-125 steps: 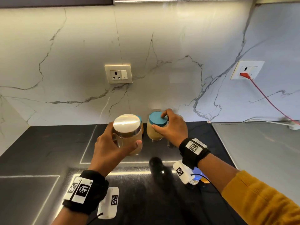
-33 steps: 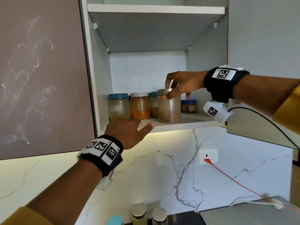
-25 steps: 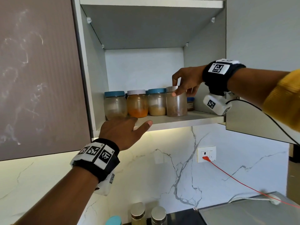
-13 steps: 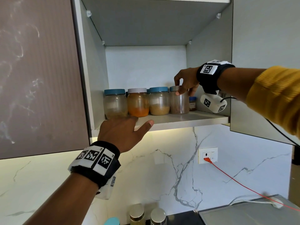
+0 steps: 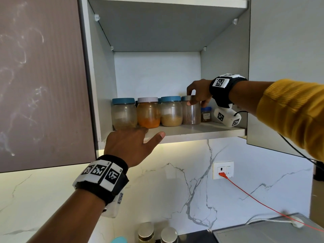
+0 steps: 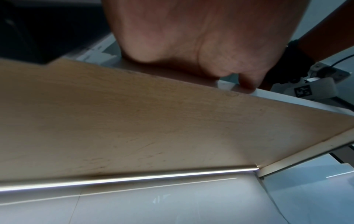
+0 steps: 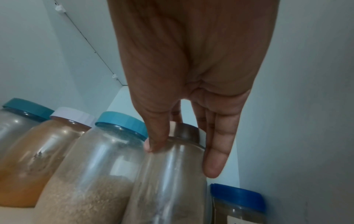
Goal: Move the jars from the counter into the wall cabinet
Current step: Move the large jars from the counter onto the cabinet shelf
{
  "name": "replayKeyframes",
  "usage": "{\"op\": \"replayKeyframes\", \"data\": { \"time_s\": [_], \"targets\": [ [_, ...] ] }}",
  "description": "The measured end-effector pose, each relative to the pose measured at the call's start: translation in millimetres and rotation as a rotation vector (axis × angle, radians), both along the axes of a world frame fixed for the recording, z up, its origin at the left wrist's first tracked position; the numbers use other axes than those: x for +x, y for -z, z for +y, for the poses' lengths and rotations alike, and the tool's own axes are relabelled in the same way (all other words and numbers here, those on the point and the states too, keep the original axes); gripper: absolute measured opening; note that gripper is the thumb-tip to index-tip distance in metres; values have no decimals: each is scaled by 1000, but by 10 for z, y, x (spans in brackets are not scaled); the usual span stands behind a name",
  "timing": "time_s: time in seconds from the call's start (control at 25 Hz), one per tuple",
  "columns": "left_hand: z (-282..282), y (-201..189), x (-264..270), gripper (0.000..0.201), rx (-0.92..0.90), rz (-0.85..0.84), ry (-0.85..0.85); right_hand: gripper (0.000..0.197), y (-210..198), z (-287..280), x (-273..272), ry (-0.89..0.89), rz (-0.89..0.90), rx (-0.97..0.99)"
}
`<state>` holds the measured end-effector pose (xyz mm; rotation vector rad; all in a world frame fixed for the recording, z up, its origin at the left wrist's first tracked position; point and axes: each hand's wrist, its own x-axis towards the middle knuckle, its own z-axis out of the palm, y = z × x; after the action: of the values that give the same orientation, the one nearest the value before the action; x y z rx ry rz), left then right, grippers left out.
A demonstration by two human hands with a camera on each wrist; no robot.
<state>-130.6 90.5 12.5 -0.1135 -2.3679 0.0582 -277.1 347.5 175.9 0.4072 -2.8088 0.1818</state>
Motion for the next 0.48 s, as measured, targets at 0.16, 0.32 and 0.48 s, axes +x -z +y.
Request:
{"op": "replayKeyframes", "data": {
  "time_s": [0.16, 0.32, 0.48],
  "targets": [
    [-13, 3, 3, 89, 7, -5, 0, 48, -71, 15, 218, -29, 116, -89],
    [20, 9, 35, 87, 9, -14, -8, 38, -79, -42, 669, -116, 331, -17],
    [32, -45, 53, 83, 47, -80, -16, 30, 167, -197, 1207, -261, 472, -80]
  ]
}}
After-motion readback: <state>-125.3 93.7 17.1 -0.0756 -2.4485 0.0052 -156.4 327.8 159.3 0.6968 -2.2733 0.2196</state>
